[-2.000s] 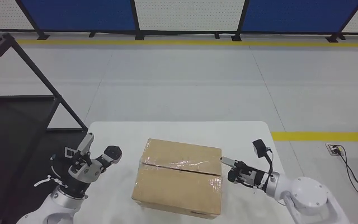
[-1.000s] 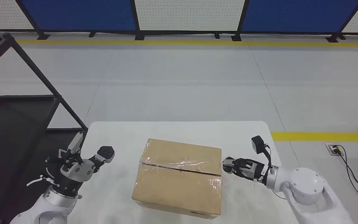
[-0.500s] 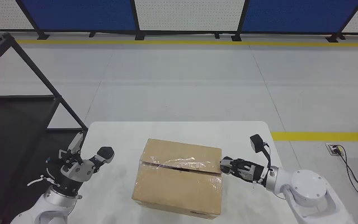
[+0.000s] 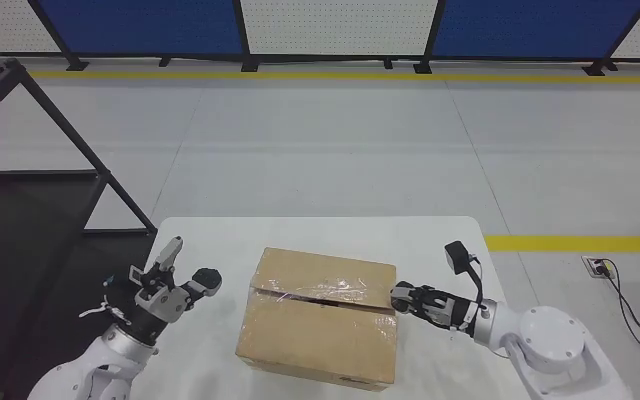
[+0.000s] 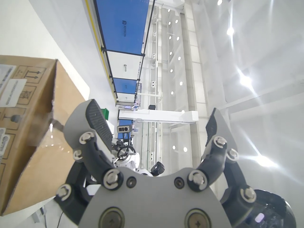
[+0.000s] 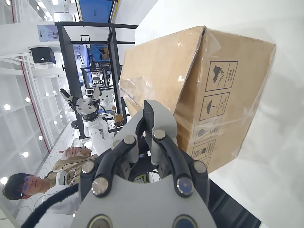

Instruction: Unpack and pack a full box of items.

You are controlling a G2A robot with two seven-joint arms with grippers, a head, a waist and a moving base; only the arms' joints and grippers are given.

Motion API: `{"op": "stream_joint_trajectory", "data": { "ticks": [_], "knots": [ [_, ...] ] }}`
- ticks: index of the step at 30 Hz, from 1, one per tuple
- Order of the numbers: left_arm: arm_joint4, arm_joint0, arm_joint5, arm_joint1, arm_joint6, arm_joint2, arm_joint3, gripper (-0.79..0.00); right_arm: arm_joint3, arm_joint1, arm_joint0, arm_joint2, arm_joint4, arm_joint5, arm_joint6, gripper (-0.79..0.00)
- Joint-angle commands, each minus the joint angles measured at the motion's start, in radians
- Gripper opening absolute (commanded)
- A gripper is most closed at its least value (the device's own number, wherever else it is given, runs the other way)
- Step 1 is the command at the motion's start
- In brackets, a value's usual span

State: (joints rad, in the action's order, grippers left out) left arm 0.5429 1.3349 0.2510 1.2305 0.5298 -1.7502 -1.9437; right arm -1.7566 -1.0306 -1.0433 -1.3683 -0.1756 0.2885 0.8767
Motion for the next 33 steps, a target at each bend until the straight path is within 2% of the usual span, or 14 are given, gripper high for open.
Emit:
{"op": "stream_joint_trajectory", "data": {
  "ticks": [1, 11, 33],
  "knots": [
    [-0.037, -0.015, 0.010, -0.003, -0.006, 0.016, 0.014, 0.000, -0.005, 0.000, -0.003, 0.000, -0.003, -0.007, -0.002, -0.785],
    [-0.080, -0.059, 0.034, -0.008, 0.001, 0.101, 0.054, 0.000, -0.005, 0.004, 0.003, 0.007, 0.006, -0.005, 0.003, -0.785],
    [-0.082, -0.132, 0.022, -0.007, -0.072, 0.220, 0.152, 0.000, 0.002, 0.011, 0.008, 0.020, 0.005, -0.013, 0.007, -0.785]
  ]
}}
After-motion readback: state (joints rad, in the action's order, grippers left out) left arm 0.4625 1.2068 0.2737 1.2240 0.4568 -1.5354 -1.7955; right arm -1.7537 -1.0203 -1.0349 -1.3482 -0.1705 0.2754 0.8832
